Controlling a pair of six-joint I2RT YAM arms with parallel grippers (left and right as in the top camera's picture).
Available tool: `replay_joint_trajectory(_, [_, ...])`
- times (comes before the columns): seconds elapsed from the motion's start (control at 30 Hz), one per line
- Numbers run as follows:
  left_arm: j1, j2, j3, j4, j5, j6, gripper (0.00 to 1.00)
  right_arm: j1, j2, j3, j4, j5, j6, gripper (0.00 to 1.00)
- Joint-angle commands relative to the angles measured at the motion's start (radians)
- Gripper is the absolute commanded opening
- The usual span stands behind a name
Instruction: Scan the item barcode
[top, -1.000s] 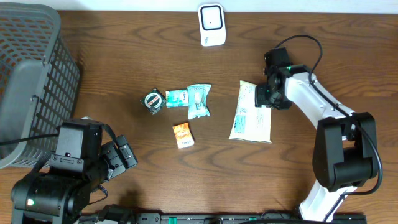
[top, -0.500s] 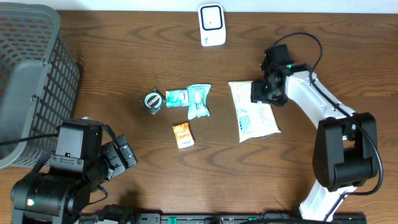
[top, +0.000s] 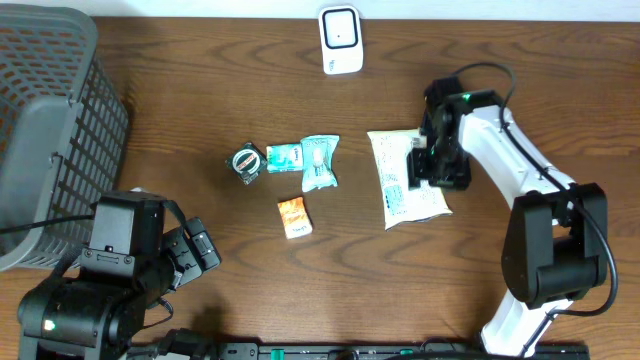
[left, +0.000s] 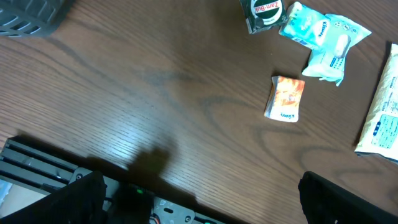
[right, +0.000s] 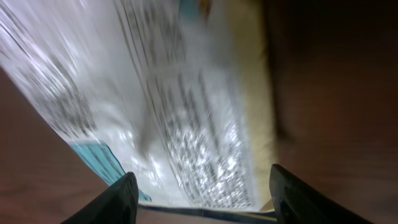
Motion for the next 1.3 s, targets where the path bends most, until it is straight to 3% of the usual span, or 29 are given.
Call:
replay_joint_trajectory(0.0, [0.000,-0.001,-0.001,-0.003,-0.005,-0.005,0.97,0.021,-0.011,-0.056,0.015,-0.037,-0.021,0.63])
replay_joint_trajectory(0.37, [0.000,-0.001,-0.001,-0.003,-0.005,-0.005,0.97,0.053,-0.011,-0.103,0.140,-0.044,-0.013,0.66])
replay_joint_trajectory(0.67, [0.000,-0.001,-0.001,-0.003,-0.005,-0.005,0.98,0.042,-0.012,0.129,-0.023,-0.040,-0.030,0.67])
replay_joint_trajectory(0.8, [0.000,-0.001,-0.001,-0.003,-0.005,-0.005,0.97,0.042,-0.012,0.193,-0.026,-0.041,-0.028,0.62])
replay_joint_trajectory(0.97, [0.000,-0.001,-0.001,-0.003,-0.005,-0.005,0.98,0.044,-0.012,0.177,0.061,-0.039,-0.028,0.50])
replay_joint_trajectory(1.27, [0.000,-0.001,-0.001,-0.003,-0.005,-0.005,0.98,0.043,-0.011,0.010,0.420,0.055,-0.021,0.50])
